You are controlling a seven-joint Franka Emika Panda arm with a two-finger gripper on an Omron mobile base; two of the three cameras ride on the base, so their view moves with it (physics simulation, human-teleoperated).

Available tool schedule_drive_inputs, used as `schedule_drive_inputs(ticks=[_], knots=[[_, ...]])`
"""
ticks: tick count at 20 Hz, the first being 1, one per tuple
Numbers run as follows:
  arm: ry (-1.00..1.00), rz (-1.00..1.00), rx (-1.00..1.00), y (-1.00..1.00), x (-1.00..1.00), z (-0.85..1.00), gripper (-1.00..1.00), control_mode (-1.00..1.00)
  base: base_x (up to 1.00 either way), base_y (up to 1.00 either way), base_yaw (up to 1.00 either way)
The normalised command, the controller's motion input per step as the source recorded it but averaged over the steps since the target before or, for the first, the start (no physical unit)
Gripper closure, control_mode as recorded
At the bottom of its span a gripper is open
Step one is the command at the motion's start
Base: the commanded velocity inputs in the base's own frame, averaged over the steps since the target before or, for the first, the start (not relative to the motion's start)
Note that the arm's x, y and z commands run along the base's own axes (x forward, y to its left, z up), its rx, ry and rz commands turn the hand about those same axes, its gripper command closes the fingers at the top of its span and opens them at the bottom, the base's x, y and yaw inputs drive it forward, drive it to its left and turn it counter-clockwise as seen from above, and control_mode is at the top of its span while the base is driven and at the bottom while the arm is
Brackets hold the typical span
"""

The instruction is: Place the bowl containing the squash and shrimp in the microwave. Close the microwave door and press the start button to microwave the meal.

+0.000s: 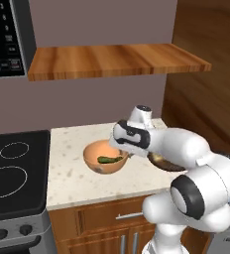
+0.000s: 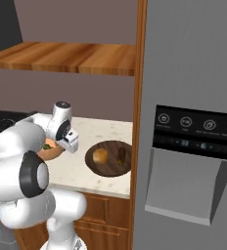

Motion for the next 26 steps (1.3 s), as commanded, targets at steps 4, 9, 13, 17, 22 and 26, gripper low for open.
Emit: schedule_drive_inputs(ticks=[4, 9, 13, 17, 22, 26], knots=[[-0.24, -0.12, 0.06, -0.48, -0.95, 0.37, 1.0, -1.0, 0.0, 0.0, 0.0], [-0.13, -0.14, 0.13, -0.73, -0.79, 0.58, 1.0, -1.0, 0.0, 0.0, 0.0], [0.0, -0.13, 0.04, -0.69, -0.74, 0.7, 1.0, -1.0, 0.0, 0.0, 0.0], [0.0, -0.05, 0.02, -0.65, -0.84, 0.8, 1.0, -1.0, 0.0, 0.0, 0.0], [0.0, -0.02, 0.0, -0.27, -0.58, 0.83, 1.0, -1.0, 0.0, 0.0, 0.0], [0.0, 0.0, 0.0, 0.0, -0.32, 0.6, 1.0, -1.0, 0.0, 0.0, 0.0]])
